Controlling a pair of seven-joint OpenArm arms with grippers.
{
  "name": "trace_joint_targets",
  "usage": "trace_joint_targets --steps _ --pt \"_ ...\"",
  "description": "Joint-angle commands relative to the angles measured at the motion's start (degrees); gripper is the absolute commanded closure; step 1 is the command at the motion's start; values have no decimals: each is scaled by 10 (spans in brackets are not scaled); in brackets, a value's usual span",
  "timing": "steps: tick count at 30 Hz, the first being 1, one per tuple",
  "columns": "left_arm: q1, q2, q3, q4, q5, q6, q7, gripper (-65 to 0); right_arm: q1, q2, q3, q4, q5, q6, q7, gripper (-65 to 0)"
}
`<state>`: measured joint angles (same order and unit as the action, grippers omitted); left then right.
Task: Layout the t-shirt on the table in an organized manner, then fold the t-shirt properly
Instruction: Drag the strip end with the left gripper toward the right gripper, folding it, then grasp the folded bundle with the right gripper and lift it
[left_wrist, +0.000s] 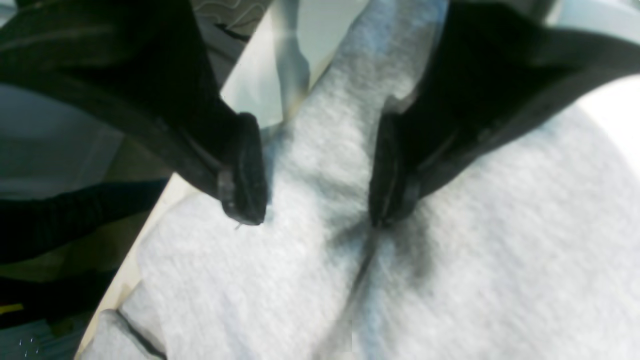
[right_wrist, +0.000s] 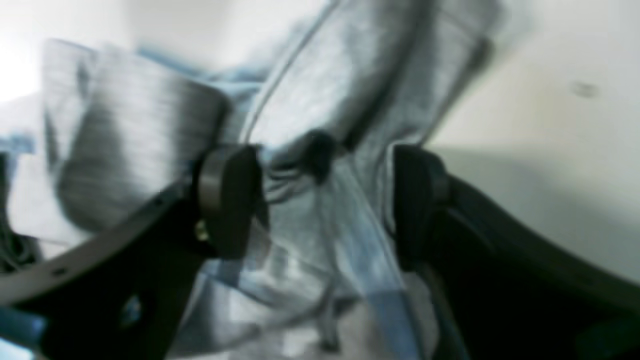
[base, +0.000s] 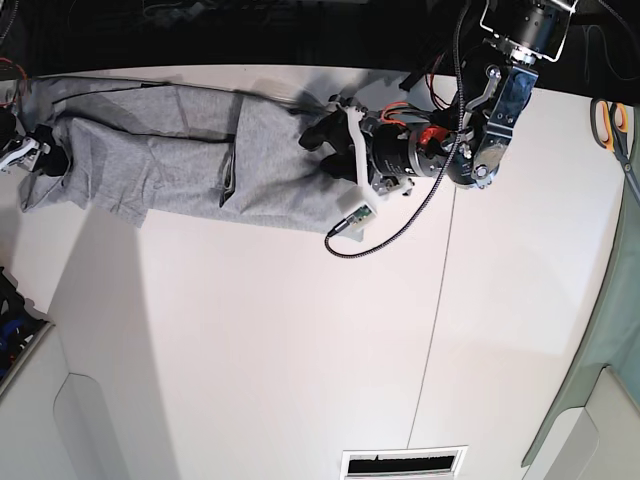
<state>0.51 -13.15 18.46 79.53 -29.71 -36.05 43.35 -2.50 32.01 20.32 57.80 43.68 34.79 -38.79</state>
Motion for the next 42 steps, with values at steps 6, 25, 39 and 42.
trace_joint_targets --steps 6,25,39,42 --pt "-79 -2 -2 -108 14 11 -2 -369 1 -12 -2 7 17 0 -23 -369" --pt "-176 -4 -2 -39 -109 -23 68 -369 3 13 120 10 18 -1 -20 0" --pt "-130 -2 -2 -79 -46 4 36 -369 4 74 132 104 131 -5 -99 0" --pt "-123 0 -1 -125 -48 4 26 -369 5 51 132 169 131 -5 -99 0"
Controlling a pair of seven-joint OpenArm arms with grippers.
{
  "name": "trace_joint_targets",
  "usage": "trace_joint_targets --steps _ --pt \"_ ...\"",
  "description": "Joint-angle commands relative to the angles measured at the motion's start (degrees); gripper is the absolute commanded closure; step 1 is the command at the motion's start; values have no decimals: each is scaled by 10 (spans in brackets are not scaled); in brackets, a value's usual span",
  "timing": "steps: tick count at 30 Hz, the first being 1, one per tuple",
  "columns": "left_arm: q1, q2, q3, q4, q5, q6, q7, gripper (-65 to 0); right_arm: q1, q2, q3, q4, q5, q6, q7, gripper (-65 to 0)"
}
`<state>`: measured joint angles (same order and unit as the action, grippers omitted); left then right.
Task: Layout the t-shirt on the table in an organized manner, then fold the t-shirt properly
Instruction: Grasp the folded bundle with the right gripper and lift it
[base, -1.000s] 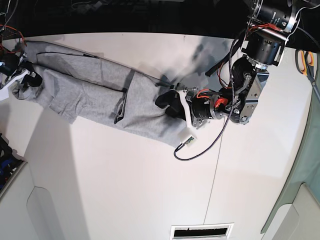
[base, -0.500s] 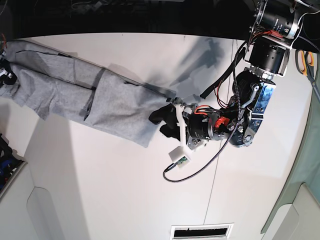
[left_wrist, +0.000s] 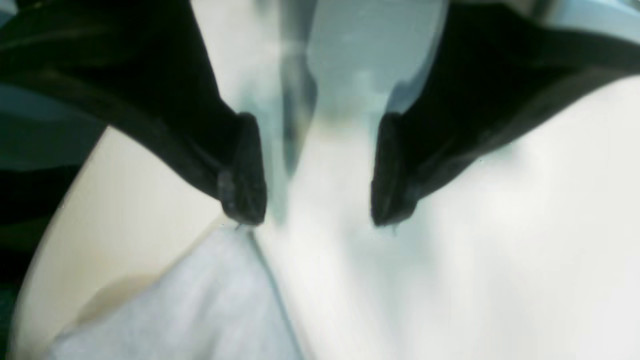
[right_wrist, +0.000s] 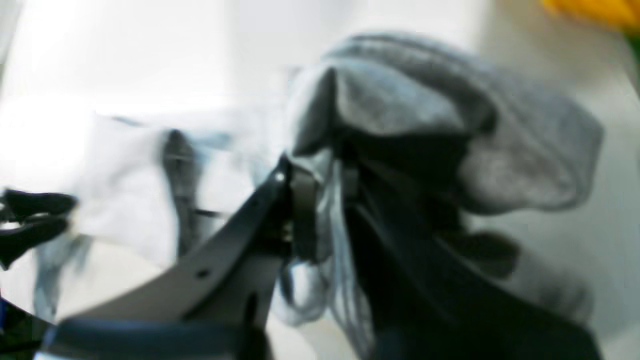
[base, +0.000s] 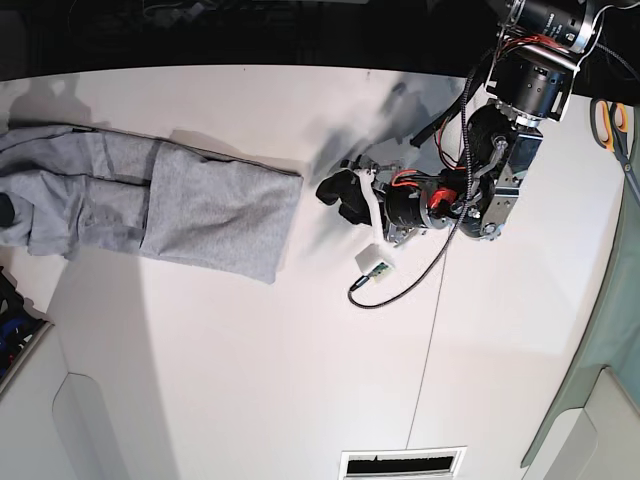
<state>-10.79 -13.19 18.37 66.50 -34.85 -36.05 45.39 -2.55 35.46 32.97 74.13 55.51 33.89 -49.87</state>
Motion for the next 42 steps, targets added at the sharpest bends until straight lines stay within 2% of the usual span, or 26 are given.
trace_joint_targets --steps 1,5,10,15,21,22,24,25,26,30,35,40,42 --pt "-7 0 0 -5 3 4 0 -369 9 5 5 30 12 4 11 0" --pt "-1 6 0 -18 3 4 -10 -369 21 -55 5 118 -6 0 12 0" --pt "8 29 0 -18 4 4 -10 -369 28 -133 -16 202 -40 -3 26 0" --pt "8 48 0 -18 4 4 -10 -369 57 -184 -114 208 -103 -3 34 0" --pt "10 49 0 -18 -2 4 -10 -369 59 -230 -236 208 -197 -5 61 0" --pt "10 49 0 -18 -1 5 -10 -369 58 -237 -255 208 -214 -5 68 -45" --pt "10 49 0 -18 -1 5 -7 -369 58 -248 -286 207 -243 -12 75 -228" --pt "10 49 0 -18 -2 5 -5 -369 59 -252 -299 205 -254 -13 81 -297" --pt "10 49 0 -18 -3 5 -3 -369 59 -256 -311 205 -263 -13 89 -338" --pt "10 47 -2 -18 -5 5 1 -369 61 -260 -360 205 -273 -13 116 -347" --pt "10 45 -31 -18 -29 2 16 -369 77 -260 -408 205 -273 -10 119 -347" --pt "10 36 -82 -18 -64 -35 33 -369 104 -260 -403 207 -272 -11 119 -347" --pt "11 37 -100 -18 -70 -39 50 -369 114 -260 -385 211 -272 -12 119 -345"
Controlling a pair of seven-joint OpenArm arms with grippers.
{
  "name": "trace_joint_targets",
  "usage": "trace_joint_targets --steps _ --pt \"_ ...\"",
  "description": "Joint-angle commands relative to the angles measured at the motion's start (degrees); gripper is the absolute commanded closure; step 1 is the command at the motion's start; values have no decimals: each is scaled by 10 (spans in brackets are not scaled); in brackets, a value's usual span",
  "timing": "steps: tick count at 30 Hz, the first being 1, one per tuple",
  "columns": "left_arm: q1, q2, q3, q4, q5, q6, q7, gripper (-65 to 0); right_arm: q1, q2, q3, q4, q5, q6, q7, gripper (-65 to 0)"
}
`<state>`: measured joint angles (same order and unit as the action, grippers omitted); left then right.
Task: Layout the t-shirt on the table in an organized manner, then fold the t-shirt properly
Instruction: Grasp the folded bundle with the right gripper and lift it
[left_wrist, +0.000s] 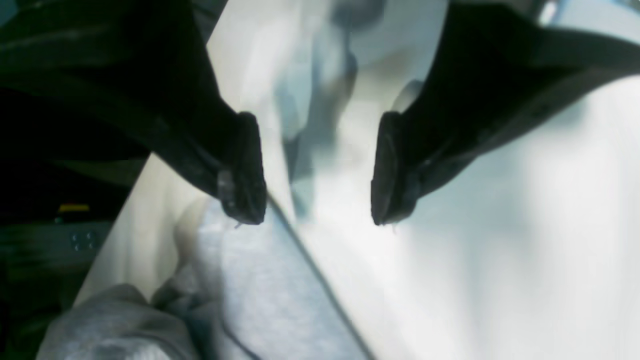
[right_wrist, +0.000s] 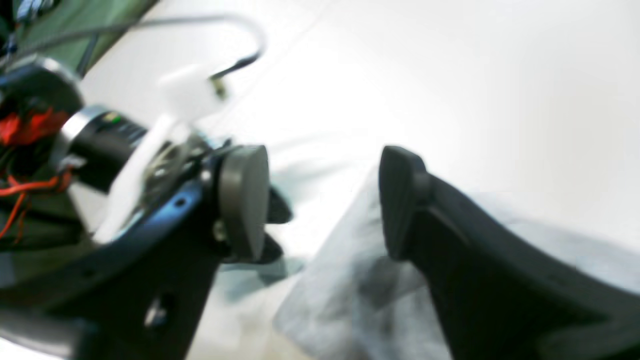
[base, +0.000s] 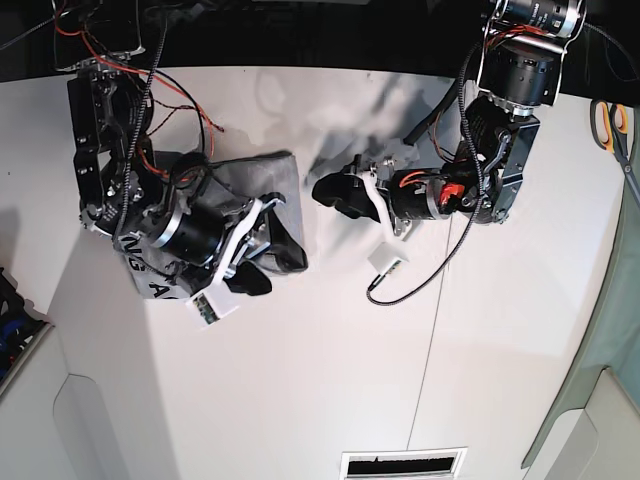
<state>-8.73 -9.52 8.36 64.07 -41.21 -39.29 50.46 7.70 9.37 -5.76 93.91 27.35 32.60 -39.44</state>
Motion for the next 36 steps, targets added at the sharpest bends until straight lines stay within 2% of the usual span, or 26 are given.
trace_joint_targets --steps 1,2,3,7,11,13,16,22,25,29,36 --pt "-8 -1 -6 6 -14 -7 7 -369 14 1 17 15 11 0 15 -345" --pt "-6 -2 -10 6 -18 -7 12 -369 15 1 35 19 12 -1 15 -335" --pt "-5 -3 -12 6 -23 -7 18 -369 15 1 55 23 14 -3 15 -294" --pt "1 -10 -12 6 -52 -7 25 -368 13 2 133 23 7 -4 14 0" --pt "12 -11 -12 7 -57 -7 25 -368 4 15 163 15 15 -4 -22 0" --pt "16 -11 -12 7 -58 -7 25 -368 -7 25 157 10 27 -2 -24 0" --pt "21 -11 -12 7 -71 -7 25 -368 -25 34 138 6 15 -2 -22 0" --pt "22 -11 -12 7 -71 -7 26 -368 -24 31 97 -52 -22 -2 53 0" --pt "22 -11 -12 7 -71 -7 25 -368 14 18 49 -119 -51 -2 67 0" --pt "23 -11 -12 7 -71 -7 26 -368 66 -10 -11 -186 -56 -2 93 0" --pt "23 -11 -12 7 -71 -7 26 -368 97 -80 -33 -189 -55 0 92 0"
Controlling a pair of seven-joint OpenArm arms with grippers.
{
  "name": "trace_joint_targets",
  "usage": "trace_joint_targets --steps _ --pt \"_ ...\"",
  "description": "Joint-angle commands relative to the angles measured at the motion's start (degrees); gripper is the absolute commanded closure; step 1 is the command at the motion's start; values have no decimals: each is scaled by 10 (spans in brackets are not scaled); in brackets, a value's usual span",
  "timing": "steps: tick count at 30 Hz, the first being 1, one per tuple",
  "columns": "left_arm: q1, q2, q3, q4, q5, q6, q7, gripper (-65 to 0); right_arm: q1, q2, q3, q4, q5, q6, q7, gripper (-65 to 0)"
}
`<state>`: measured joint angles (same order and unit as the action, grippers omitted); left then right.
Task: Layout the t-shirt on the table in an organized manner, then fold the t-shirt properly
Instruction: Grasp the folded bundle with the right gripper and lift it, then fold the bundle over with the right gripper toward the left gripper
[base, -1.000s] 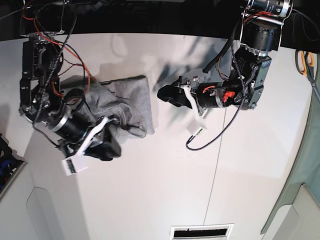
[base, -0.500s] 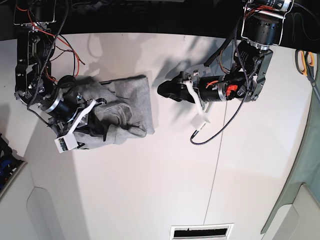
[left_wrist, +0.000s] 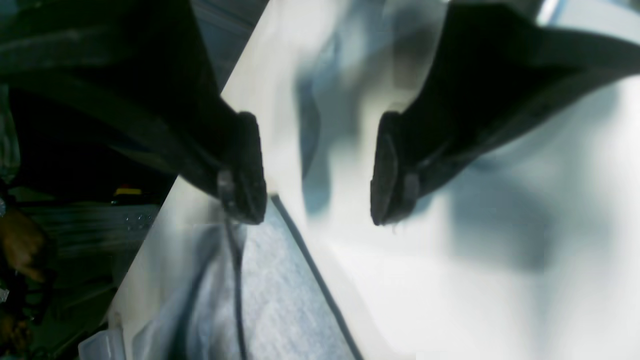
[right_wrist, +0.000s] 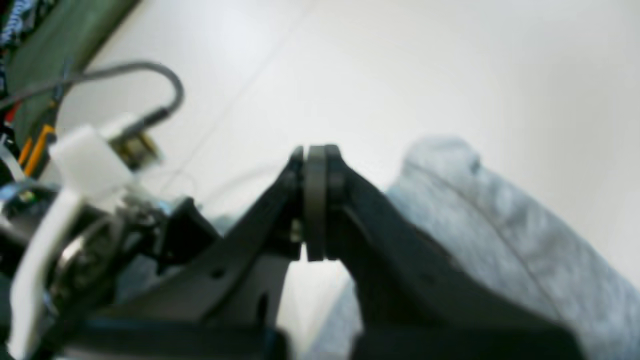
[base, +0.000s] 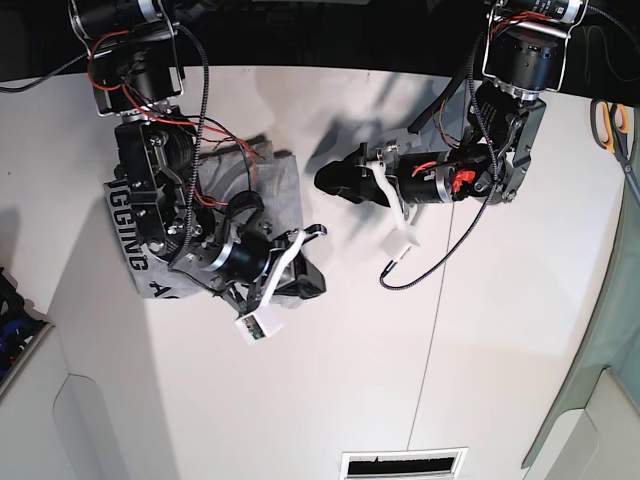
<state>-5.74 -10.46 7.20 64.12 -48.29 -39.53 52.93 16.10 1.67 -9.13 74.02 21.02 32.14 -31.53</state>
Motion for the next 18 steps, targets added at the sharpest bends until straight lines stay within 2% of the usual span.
trace_joint_targets --steps 1,6,8,11,12,16,18 --pt "-7 -2 -1 6 0 -5 1 -368 14 -10 1 10 9 7 12 0" --pt "-8 -3 -1 8 0 -5 5 -367 16 -16 5 20 6 6 11 0" --pt "-7 -10 -1 19 -11 -5 10 -310 15 -13 22 31 -4 6 11 0" --pt "-7 -20 0 70 -54 -5 48 -140 16 -1 68 51 -11 6 11 0" --pt "-6 -20 -1 95 -66 -5 59 -117 17 6 86 54 -11 6 12 0" --pt "-6 -19 1 198 -82 -5 76 -114 34 40 150 52 -17 5 17 0" --pt "-4 -19 10 220 -85 -5 78 -76 47 60 169 51 -23 1 19 0"
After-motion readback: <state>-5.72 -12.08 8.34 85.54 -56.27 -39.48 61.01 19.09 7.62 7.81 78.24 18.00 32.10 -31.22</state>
